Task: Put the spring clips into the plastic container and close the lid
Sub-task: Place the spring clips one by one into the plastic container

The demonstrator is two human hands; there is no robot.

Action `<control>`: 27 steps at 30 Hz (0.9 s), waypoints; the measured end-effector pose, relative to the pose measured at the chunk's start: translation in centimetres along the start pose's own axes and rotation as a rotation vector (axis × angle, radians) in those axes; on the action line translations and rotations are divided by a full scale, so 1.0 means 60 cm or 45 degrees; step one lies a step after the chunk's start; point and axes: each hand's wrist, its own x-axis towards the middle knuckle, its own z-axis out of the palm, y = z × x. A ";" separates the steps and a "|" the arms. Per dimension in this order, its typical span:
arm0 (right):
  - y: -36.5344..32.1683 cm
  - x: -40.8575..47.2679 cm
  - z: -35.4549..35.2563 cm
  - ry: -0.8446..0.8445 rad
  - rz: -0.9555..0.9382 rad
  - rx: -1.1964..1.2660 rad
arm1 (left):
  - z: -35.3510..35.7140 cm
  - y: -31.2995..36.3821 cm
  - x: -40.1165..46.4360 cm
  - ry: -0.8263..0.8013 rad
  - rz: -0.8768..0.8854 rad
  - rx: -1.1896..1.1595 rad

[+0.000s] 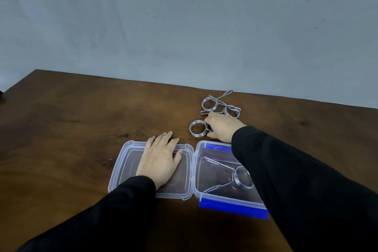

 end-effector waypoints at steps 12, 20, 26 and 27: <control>0.004 -0.071 -0.054 0.497 0.063 0.721 | 0.000 0.000 -0.001 0.015 0.016 -0.007; -0.022 -0.247 -0.082 0.246 -0.124 0.485 | 0.002 -0.002 -0.001 0.020 0.020 0.012; -0.035 -0.257 0.016 0.050 -0.022 0.287 | 0.002 -0.003 -0.001 0.018 0.025 0.020; -0.034 -0.250 0.025 0.043 -0.012 0.270 | 0.002 -0.003 -0.001 0.019 0.024 0.023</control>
